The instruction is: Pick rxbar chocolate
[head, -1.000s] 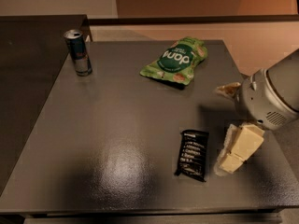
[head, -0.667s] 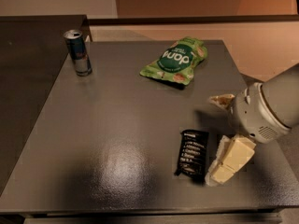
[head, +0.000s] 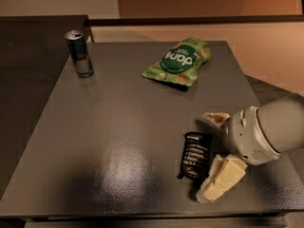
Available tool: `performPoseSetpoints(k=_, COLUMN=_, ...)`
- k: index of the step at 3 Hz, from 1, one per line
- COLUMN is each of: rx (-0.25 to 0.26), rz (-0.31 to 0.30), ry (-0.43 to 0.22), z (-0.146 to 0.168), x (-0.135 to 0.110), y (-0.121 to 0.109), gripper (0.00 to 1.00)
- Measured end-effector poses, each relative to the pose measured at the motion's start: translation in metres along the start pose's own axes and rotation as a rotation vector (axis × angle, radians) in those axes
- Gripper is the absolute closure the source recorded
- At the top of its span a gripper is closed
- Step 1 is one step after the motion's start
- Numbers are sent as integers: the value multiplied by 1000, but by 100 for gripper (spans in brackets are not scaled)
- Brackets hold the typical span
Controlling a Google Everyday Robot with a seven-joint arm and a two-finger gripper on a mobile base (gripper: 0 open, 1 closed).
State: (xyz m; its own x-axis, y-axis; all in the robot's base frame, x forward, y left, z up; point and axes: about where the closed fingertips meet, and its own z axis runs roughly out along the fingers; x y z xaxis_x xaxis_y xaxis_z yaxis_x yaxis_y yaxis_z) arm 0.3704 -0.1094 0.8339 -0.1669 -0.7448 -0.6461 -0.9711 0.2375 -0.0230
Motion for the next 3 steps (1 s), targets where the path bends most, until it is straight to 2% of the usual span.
performPoseSetpoints(k=1, rx=-23, rz=-2, ry=-36, z=10, x=1, y=4, gripper=0)
performPoseSetpoints(k=2, rx=-41, rz=-6, ry=-51, z=16, x=2, y=6, gripper=18)
performPoseSetpoints(k=3, rx=-51, rz=-13, ry=-55, z=20, x=2, y=8, gripper=40)
